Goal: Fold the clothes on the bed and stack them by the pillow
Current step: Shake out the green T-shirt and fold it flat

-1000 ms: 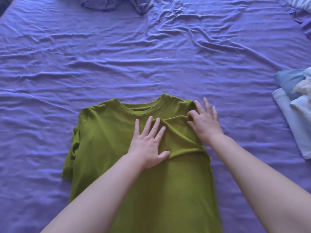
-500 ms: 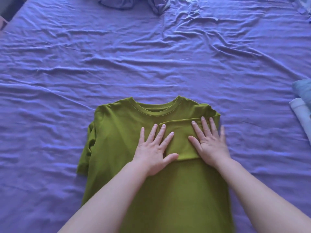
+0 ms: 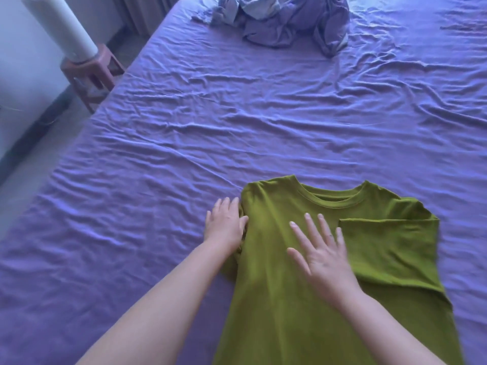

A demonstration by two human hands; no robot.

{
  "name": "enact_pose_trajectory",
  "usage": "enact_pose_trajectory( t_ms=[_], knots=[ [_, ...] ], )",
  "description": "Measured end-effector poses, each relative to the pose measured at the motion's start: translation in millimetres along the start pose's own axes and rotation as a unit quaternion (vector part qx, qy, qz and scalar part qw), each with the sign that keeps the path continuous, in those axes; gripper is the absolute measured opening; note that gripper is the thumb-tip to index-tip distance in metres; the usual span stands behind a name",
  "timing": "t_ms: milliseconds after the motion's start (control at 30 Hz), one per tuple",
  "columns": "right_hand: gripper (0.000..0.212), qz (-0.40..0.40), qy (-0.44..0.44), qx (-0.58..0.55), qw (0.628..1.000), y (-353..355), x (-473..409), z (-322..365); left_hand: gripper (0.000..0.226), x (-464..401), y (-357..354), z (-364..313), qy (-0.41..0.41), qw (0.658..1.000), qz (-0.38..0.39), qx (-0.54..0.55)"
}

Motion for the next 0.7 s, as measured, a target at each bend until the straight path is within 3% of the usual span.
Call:
enact_pose_trajectory(
  t_ms=[100,200,300,400,467,600,700],
  knots=[
    [0.069,0.026,0.005,-0.009,1.000,-29.1,-26.2,31.5,0.050,-6.5,-4.1,5.7,0.024,0.998,-0.011,0.055],
    [0.065,0.070,-0.007,0.029,0.997,-57.6,-35.7,34.7,0.064,-2.6,-22.6,17.5,0.080,0.968,0.036,0.235],
    [0.065,0.072,-0.010,0.016,0.997,-59.7,-37.3,34.5,0.030,1.2,-27.1,24.1,0.064,0.944,0.058,0.320],
    [0.060,0.072,0.012,-0.017,0.997,-49.5,-46.3,47.4,0.024,-0.8,-13.5,35.7,0.031,0.905,0.045,0.421],
    [0.060,0.068,0.026,-0.013,0.997,-44.5,-57.2,56.1,0.023,-2.7,-6.7,43.8,0.021,0.894,0.049,0.444],
    [0.064,0.089,-0.005,0.051,0.995,-51.4,-74.9,47.8,0.023,-4.8,-8.0,56.5,-0.003,0.908,0.083,0.410],
    [0.065,0.095,-0.022,0.084,0.992,-56.4,-79.3,44.9,0.052,-4.5,-9.7,72.0,-0.037,0.913,0.144,0.379]
  ],
)
Point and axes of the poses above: each hand's wrist, its own x-axis away from the middle knuckle, its own y-axis out of the back of the hand, z = x × y, the point moved 10 cm from there along -x, towards the middle knuckle, and after that the axes turned 14 degrees about -x, right-handed, at the moved point
